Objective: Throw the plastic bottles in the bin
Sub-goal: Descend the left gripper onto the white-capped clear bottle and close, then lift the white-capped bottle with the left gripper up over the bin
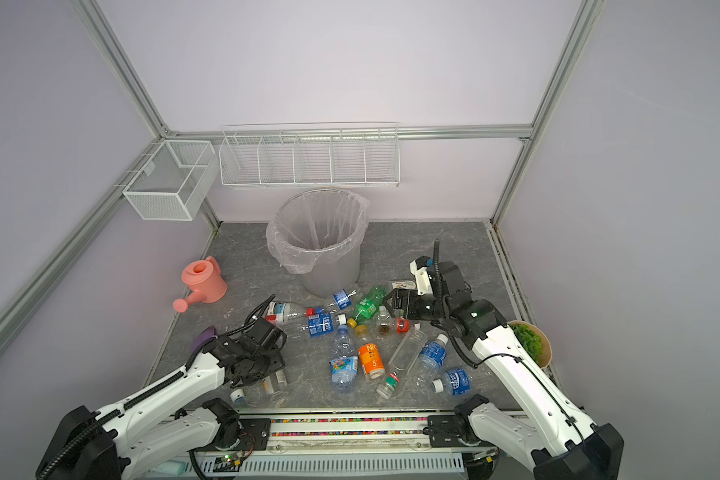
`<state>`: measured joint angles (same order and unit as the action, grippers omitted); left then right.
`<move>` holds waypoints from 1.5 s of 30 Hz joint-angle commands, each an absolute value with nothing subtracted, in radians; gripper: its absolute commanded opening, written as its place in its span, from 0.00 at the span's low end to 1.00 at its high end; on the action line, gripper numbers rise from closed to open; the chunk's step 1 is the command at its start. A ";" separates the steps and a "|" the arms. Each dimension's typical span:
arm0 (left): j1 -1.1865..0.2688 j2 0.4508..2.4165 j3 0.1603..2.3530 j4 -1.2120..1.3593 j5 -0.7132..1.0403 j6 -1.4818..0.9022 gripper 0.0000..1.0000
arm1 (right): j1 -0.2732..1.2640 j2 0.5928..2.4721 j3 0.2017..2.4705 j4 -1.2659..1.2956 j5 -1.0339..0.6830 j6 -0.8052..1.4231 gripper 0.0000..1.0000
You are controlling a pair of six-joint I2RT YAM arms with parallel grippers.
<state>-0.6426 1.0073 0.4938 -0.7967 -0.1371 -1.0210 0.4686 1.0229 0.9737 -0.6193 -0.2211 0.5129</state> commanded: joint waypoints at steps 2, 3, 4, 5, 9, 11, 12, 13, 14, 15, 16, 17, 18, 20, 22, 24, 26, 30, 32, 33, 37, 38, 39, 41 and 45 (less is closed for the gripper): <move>-0.649 0.991 0.471 -0.788 -0.150 -1.047 0.52 | 0.476 1.012 0.950 -0.604 -0.213 0.522 0.95; -0.649 0.981 0.475 -0.796 -0.153 -1.049 0.49 | 0.475 1.011 0.949 -0.606 -0.212 0.522 0.95; -0.649 0.972 0.481 -0.805 -0.154 -1.051 0.48 | 0.475 1.009 0.947 -0.605 -0.212 0.523 0.95; -0.649 0.960 0.490 -0.818 -0.160 -1.052 0.46 | 0.476 1.008 0.944 -0.605 -0.211 0.523 0.95; -0.649 0.903 0.540 -0.880 -0.203 -1.049 0.37 | 0.475 1.010 0.933 -0.598 -0.212 0.528 0.95; -0.650 0.883 0.576 -0.915 -0.227 -1.044 0.31 | 0.475 1.014 0.933 -0.593 -0.216 0.532 0.95; -0.649 0.873 0.599 -0.938 -0.240 -1.042 0.27 | 0.475 1.017 0.934 -0.591 -0.218 0.535 0.95; -0.649 0.865 0.616 -0.950 -0.247 -1.039 0.24 | 0.475 1.018 0.935 -0.589 -0.221 0.535 0.95; -0.649 0.857 0.634 -0.958 -0.250 -1.033 0.22 | 0.476 1.018 0.936 -0.587 -0.222 0.537 0.95; -0.649 0.846 0.646 -0.957 -0.253 -1.026 0.18 | 0.476 1.019 0.937 -0.586 -0.222 0.537 0.95; -0.649 0.830 0.659 -0.958 -0.261 -1.026 0.14 | 0.477 1.017 0.940 -0.586 -0.220 0.537 0.95; -0.649 0.816 0.673 -0.962 -0.270 -1.023 0.09 | 0.477 1.017 0.940 -0.587 -0.221 0.537 0.95; -0.649 0.808 0.687 -0.966 -0.279 -1.020 0.05 | 0.477 1.017 0.941 -0.589 -0.220 0.537 0.95; -0.649 0.800 0.731 -0.982 -0.302 -1.006 0.00 | 0.478 1.016 0.941 -0.593 -0.218 0.535 0.95; -0.649 0.803 0.779 -1.000 -0.324 -0.984 0.00 | 0.477 1.014 0.940 -0.596 -0.216 0.535 0.95; -0.649 0.806 0.827 -1.011 -0.344 -0.964 0.00 | 0.478 1.013 0.940 -0.599 -0.214 0.534 0.95; -0.649 0.808 0.876 -1.015 -0.363 -0.943 0.00 | 0.477 1.011 0.939 -0.602 -0.211 0.532 0.95; -0.649 0.831 0.992 -1.010 -0.396 -0.878 0.00 | 0.477 1.011 0.929 -0.599 -0.210 0.534 0.95; -0.649 0.851 1.056 -1.009 -0.418 -0.849 0.00 | 0.480 1.011 0.922 -0.592 -0.210 0.538 0.95; -0.649 0.864 1.087 -1.004 -0.427 -0.830 0.00 | 0.479 1.012 0.919 -0.590 -0.211 0.539 0.95; -0.649 0.919 1.204 -0.973 -0.455 -0.758 0.00 | 0.480 1.009 0.916 -0.593 -0.212 0.538 0.95; -0.649 0.938 1.235 -0.964 -0.459 -0.739 0.00 | 0.479 1.008 0.916 -0.595 -0.209 0.537 0.95; -0.649 0.956 1.266 -0.955 -0.467 -0.720 0.00 | 0.479 1.005 0.915 -0.599 -0.206 0.535 0.95; -0.649 0.984 1.312 -0.920 -0.481 -0.684 0.00 | 0.479 1.001 0.913 -0.604 -0.200 0.532 0.95; -0.649 1.033 1.408 -0.867 -0.502 -0.623 0.00 | 0.479 0.988 0.903 -0.607 -0.195 0.530 0.95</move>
